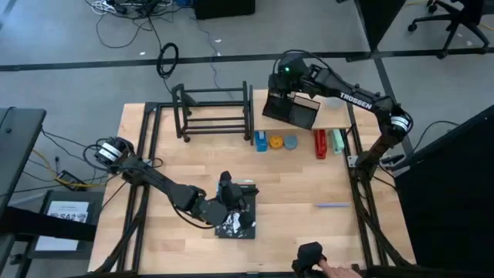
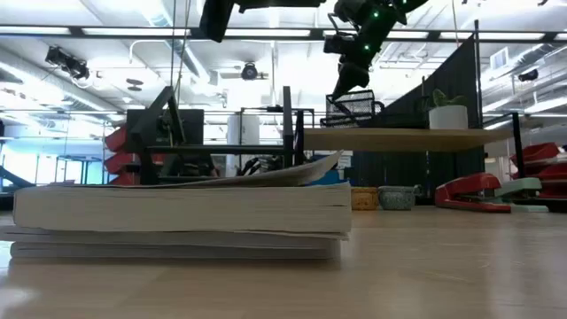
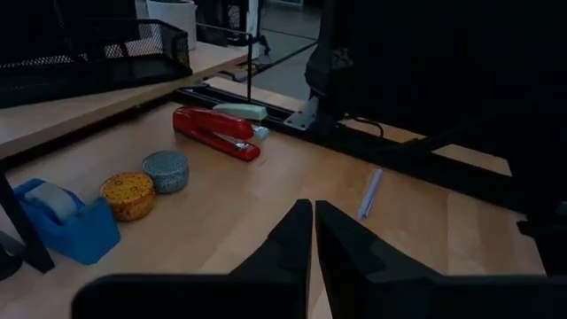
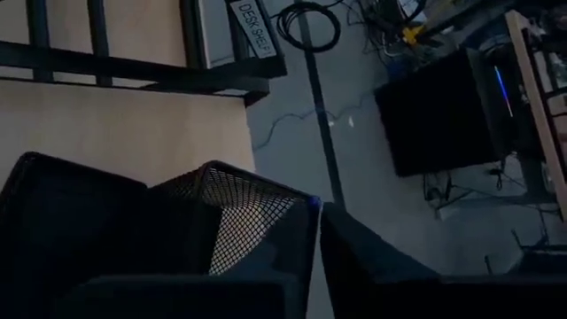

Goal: Stock shelves
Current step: Remove the white vase plant from the shelf

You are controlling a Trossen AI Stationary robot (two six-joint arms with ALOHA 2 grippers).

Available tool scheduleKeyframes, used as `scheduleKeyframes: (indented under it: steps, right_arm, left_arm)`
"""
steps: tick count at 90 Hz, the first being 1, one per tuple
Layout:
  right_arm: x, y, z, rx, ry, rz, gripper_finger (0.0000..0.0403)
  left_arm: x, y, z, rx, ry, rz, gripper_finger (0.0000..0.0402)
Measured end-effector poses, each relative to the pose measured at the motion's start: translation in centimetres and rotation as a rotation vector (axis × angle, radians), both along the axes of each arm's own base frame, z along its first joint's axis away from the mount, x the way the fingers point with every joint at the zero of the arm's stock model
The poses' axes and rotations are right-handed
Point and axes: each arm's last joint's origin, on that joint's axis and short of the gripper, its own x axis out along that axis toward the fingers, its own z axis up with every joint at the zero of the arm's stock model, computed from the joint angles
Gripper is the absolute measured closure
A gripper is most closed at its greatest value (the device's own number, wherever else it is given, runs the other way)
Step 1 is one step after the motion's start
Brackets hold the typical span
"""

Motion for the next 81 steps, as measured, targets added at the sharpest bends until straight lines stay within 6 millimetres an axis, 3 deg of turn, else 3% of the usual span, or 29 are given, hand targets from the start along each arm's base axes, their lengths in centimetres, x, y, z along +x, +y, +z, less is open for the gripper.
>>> scheduleKeyframes:
  steps: [14, 32, 50, 64, 81]
  right_arm:
    - [0.0, 0.1, 0.5, -0.01, 0.002, 0.031, 0.0372]
    - [-0.1, 0.0, 0.4, 0.032, -0.006, 0.052, 0.0274]
    - [-1.1, -1.1, -0.5, 0.08, -0.017, -0.047, 0.0194]
    - [-1.5, -1.5, -1.1, 0.099, -0.033, -0.078, 0.0176]
    - [-1.4, -1.6, -1.2, 0.143, -0.082, -0.065, 0.0185]
  left_arm:
    - [0.0, 0.0, 0.0, 0.001, 0.001, 0.0, 0.0402]
    - [0.0, 0.0, 0.0, 0.001, 0.001, 0.0, 0.0402]
    - [0.0, 0.0, 0.0, 0.001, 0.001, 0.0, 0.0402]
    - [0.0, 0.0, 0.0, 0.001, 0.001, 0.0, 0.0402]
    - [0.0, 0.0, 0.0, -0.001, -0.002, 0.0, 0.0402]
